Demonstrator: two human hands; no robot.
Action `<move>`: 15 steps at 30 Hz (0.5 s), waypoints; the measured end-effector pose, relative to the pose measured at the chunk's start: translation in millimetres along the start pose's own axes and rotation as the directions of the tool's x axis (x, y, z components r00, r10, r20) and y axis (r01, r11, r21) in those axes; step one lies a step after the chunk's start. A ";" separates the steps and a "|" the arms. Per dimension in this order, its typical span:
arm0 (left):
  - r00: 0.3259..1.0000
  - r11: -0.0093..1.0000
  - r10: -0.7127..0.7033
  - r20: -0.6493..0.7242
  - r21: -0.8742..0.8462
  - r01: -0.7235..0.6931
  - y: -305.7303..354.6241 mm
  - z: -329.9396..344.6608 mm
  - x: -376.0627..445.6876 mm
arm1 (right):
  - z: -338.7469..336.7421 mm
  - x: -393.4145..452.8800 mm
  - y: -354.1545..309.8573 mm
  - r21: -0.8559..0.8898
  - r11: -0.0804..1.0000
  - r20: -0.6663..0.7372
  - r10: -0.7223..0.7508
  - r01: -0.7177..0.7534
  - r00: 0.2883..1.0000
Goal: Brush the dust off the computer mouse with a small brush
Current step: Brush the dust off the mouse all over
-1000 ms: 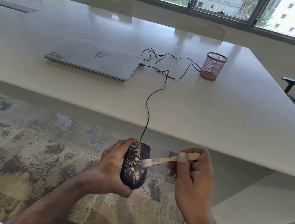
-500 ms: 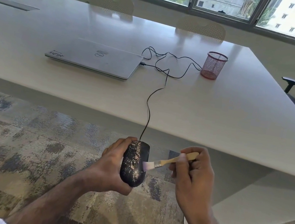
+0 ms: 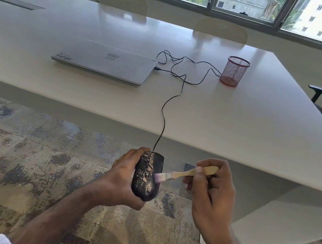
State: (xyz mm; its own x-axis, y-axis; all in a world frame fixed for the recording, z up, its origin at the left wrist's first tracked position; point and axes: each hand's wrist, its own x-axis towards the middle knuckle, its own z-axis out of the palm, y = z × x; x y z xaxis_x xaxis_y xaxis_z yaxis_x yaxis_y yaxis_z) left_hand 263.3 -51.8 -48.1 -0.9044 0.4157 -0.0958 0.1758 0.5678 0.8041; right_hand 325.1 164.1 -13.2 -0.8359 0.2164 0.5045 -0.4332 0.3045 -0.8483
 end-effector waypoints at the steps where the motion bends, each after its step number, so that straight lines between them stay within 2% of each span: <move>1: 1.000 1.000 -0.004 0.000 -0.002 0.004 0.7 -1.3 0.4 | 1.6 -0.8 -1.2 0.038 0.999 0.035 -0.027 0.026 0.999; 5: 1.000 1.000 -0.016 0.006 0.010 0.016 1.6 -4.4 0.3 | 4.7 -9.6 -2.2 0.106 0.994 0.163 -0.036 0.019 0.986; 8: 1.000 1.000 -0.022 0.015 0.002 0.022 2.3 -6.1 0.4 | 2.6 -12.2 -1.1 0.108 0.994 0.195 -0.002 -0.019 0.981; 15: 1.000 1.000 -0.011 0.005 0.012 0.011 7.4 -7.1 -1.0 | -1.3 -11.0 0.5 -0.013 1.000 0.340 0.006 -0.002 0.940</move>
State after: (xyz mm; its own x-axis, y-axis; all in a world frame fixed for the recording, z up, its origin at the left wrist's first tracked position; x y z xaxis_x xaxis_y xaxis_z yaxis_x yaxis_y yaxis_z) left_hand 262.7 -53.0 -37.8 -0.9045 0.4126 -0.1076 0.1702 0.5809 0.7960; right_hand 334.5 163.2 -18.9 -0.9034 -0.1104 0.4143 -0.4271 0.3159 -0.8472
